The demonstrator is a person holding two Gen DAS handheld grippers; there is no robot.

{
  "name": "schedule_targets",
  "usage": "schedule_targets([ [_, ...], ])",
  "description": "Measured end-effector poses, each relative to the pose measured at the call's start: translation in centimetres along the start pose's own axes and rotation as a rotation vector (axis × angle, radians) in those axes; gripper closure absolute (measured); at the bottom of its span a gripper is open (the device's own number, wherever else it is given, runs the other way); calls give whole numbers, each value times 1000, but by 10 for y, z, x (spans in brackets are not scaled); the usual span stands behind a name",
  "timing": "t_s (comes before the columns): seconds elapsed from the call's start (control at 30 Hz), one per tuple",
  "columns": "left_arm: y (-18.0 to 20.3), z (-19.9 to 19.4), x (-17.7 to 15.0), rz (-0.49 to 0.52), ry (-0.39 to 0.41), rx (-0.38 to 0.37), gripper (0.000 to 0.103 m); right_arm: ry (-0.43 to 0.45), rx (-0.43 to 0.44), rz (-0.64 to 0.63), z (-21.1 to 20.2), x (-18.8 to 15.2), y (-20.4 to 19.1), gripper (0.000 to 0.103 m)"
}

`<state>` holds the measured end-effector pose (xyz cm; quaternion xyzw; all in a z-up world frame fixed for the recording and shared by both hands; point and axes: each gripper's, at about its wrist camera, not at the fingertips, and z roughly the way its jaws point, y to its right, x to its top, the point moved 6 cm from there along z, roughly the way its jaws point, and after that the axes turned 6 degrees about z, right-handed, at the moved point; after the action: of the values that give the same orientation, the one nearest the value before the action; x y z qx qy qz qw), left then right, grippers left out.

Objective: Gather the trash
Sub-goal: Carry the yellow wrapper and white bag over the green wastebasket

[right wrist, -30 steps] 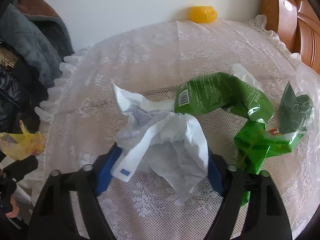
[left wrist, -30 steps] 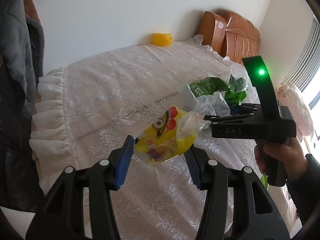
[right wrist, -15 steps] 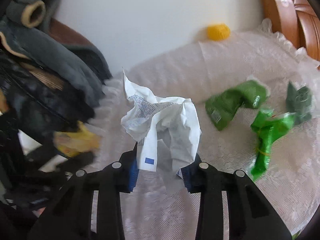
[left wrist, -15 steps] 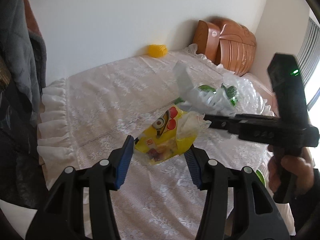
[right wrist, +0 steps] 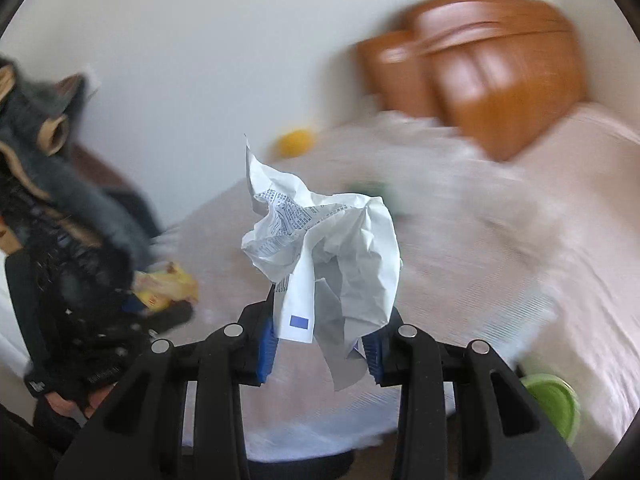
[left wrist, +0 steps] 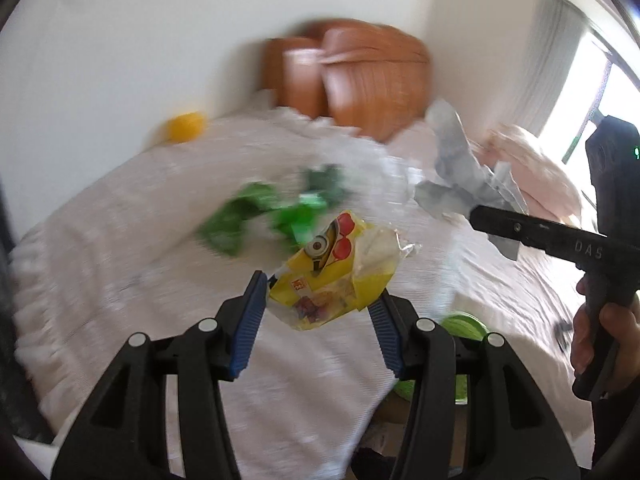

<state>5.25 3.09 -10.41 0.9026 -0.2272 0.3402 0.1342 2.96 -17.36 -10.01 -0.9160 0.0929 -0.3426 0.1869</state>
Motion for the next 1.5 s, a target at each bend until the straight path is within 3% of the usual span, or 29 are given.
schedule_targets([
  [0.17, 77, 29, 17, 101, -28, -137, 53, 59, -206, 109, -64, -33, 87, 67],
  [0.4, 177, 57, 22, 258, -77, -274, 53, 109, -329, 288, -122, -77, 165, 67],
  [0.7, 266, 75, 12, 390, -124, -366, 53, 132, -385, 376, -155, -101, 209, 67],
  [0.87, 309, 104, -6, 431, -198, -407, 53, 118, -403, 400, -169, -114, 229, 67],
  [0.9, 318, 113, -11, 440, -217, -411, 51, 115, -406, 402, -171, -118, 234, 67],
  [0.97, 335, 130, -23, 453, -257, -427, 31, 100, -412, 407, -173, -122, 244, 67],
  [1.07, 351, 146, -33, 457, -289, -417, 18, 72, -412, 411, -172, -126, 259, 66],
  [1.23, 368, 163, -43, 414, -335, -410, 8, 32, -403, 414, -166, -134, 281, 66],
  [1.5, 372, 166, -42, 374, -355, -378, 8, -14, -375, 406, -146, -139, 301, 65],
])
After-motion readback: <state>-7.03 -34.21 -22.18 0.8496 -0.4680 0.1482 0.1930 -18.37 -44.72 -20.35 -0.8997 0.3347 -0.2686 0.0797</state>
